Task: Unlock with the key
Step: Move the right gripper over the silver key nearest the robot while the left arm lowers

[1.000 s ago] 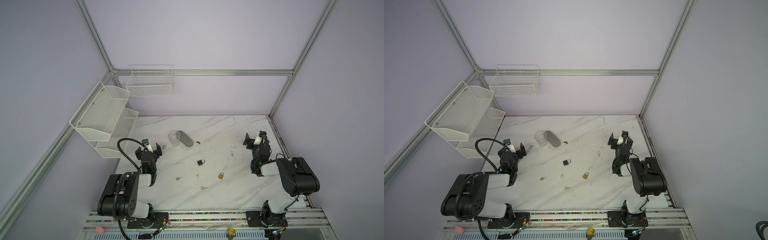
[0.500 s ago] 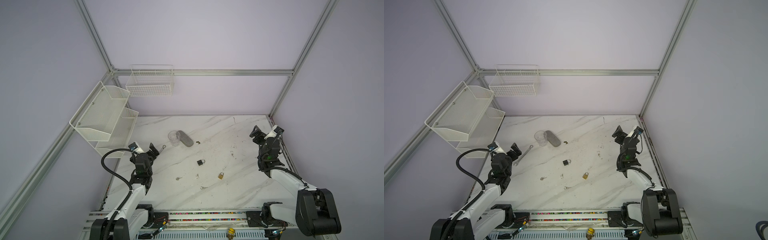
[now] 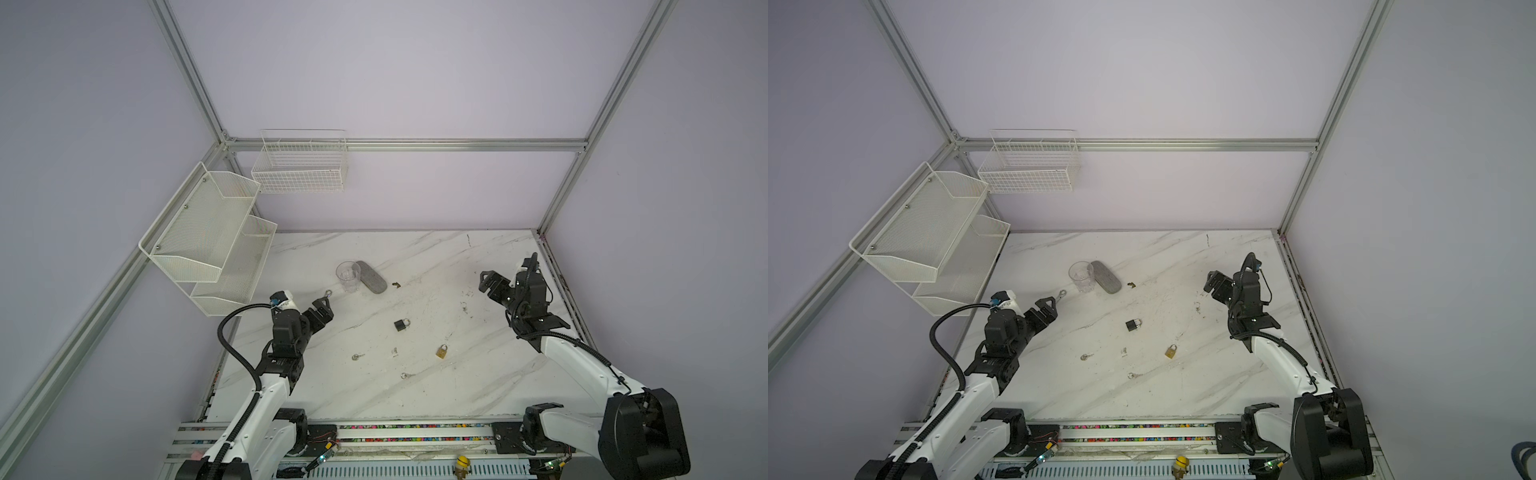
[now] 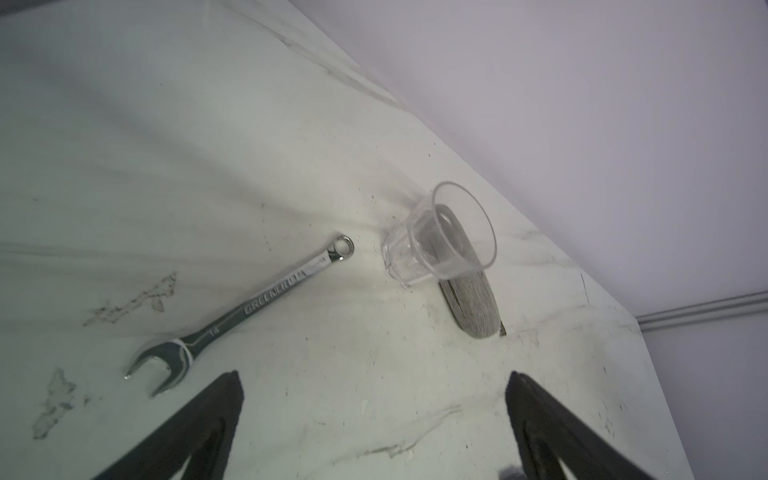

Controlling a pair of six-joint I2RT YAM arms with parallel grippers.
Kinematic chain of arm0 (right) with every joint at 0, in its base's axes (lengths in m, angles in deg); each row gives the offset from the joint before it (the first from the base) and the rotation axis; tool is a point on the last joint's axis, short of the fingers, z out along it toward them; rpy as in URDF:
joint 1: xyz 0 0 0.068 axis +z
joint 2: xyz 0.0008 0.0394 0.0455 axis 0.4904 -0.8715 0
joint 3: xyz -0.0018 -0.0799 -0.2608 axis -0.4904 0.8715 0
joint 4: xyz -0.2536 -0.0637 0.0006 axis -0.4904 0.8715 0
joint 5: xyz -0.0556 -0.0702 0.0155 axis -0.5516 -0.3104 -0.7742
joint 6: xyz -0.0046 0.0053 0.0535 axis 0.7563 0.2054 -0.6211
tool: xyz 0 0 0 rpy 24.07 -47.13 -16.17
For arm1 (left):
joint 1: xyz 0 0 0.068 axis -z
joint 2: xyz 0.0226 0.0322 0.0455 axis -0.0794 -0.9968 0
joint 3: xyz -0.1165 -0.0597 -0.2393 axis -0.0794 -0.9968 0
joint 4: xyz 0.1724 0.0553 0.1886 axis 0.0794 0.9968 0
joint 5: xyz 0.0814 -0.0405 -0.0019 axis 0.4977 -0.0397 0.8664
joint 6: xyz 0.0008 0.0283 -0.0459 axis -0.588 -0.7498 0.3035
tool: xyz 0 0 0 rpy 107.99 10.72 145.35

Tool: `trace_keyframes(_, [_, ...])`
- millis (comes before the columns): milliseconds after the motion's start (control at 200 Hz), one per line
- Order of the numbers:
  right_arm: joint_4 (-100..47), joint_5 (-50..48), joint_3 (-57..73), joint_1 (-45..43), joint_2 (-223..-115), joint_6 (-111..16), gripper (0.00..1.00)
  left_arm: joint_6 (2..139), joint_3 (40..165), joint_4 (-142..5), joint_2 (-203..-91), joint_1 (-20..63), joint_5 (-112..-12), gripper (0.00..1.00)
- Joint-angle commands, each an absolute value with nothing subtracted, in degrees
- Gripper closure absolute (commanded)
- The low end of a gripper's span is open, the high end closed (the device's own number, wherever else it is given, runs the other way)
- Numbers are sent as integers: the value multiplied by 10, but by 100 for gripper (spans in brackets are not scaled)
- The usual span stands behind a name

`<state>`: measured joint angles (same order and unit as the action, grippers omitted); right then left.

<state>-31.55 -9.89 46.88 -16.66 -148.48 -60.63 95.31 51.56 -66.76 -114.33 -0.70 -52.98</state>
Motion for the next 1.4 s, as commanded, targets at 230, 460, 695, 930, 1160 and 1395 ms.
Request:
trace_keyframes(230, [-160,-87,453,16,-1450,-669,3,961,568,-521,-1032,96,-572,0])
trace_keyframes(460, [-127,-107,441,161,-1463,-716,3,982,557,-479,-991,148,-581,0])
trace_keyframes(695, [-124,-129,431,297,-1509,-764,3,1006,558,-456,-1002,205,-576,0])
trace_keyframes(930, [-98,-181,411,384,-1569,-767,17,1020,556,-430,-998,224,-570,0])
trace_keyframes(1160, [-81,-225,370,432,-1636,-771,26,1023,565,-405,-1005,225,-580,0])
trace_keyframes(1395, [-122,-210,369,451,-1688,-790,33,1020,570,-395,-1012,225,-583,0])
